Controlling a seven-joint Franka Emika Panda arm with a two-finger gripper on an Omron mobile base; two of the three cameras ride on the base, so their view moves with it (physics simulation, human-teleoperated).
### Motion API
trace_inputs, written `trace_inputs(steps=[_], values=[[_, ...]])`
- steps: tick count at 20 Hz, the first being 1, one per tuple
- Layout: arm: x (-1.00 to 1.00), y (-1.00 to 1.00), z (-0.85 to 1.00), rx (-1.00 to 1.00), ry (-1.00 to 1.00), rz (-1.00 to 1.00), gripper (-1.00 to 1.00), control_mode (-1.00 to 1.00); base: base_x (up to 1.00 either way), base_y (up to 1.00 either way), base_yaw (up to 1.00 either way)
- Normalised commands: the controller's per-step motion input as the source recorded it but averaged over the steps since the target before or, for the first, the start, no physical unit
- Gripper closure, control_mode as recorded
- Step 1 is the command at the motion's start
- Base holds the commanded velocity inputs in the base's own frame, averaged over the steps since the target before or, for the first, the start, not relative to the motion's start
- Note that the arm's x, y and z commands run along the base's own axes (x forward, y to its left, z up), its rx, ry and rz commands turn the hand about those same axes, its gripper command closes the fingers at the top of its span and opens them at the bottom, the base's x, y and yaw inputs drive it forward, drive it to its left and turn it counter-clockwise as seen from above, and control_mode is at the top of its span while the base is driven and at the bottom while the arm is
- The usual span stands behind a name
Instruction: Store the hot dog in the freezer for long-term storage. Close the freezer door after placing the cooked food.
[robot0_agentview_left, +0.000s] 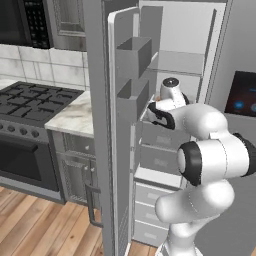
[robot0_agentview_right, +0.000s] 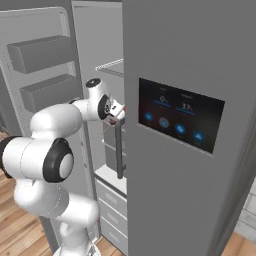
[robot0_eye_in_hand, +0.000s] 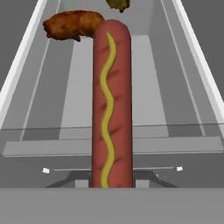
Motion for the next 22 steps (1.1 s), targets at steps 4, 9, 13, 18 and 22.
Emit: trace_inputs(steps=[4, 9, 13, 18, 22], values=[[0.61, -0.01, -0.05, 0.00, 0.03, 0.00, 1.00, -1.00, 0.00, 0.00, 0.00], [0.60, -0.15, -0.12, 0.00, 0.05, 0.00, 1.00, -1.00, 0.00, 0.00, 0.00], [0.54, -0.24, -0.20, 0.00, 0.05, 0.00, 1.00, -1.00, 0.00, 0.00, 0.00], [0.52, -0.24, -0.23, 0.00, 0.03, 0.00, 1.00, -1.00, 0.00, 0.00, 0.00], [0.46, -0.29, -0.33, 0.00, 0.00, 0.00, 1.00, -1.00, 0.00, 0.00, 0.00]])
